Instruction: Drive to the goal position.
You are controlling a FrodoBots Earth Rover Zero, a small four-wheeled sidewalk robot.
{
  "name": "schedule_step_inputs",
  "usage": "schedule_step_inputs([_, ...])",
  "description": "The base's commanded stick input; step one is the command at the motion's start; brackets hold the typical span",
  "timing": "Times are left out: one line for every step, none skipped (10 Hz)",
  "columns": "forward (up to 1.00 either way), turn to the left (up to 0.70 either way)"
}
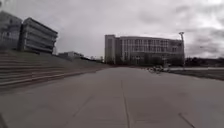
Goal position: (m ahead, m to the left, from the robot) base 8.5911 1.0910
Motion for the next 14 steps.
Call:
schedule_step_inputs([0.7,0.0])
schedule_step_inputs([0.7,0.0])
schedule_step_inputs([0.7,0.0])
schedule_step_inputs([0.7,0.0])
schedule_step_inputs([0.7,0.0])
schedule_step_inputs([0.7,0.0])
schedule_step_inputs([0.7,0.0])
schedule_step_inputs([0.7,0.0])
schedule_step_inputs([0.7,0.0])
schedule_step_inputs([0.7,0.0])
schedule_step_inputs([0.7,0.0])
schedule_step_inputs([0.7,0.0])
schedule_step_inputs([0.7,0.0])
schedule_step_inputs([0.7,0.0])
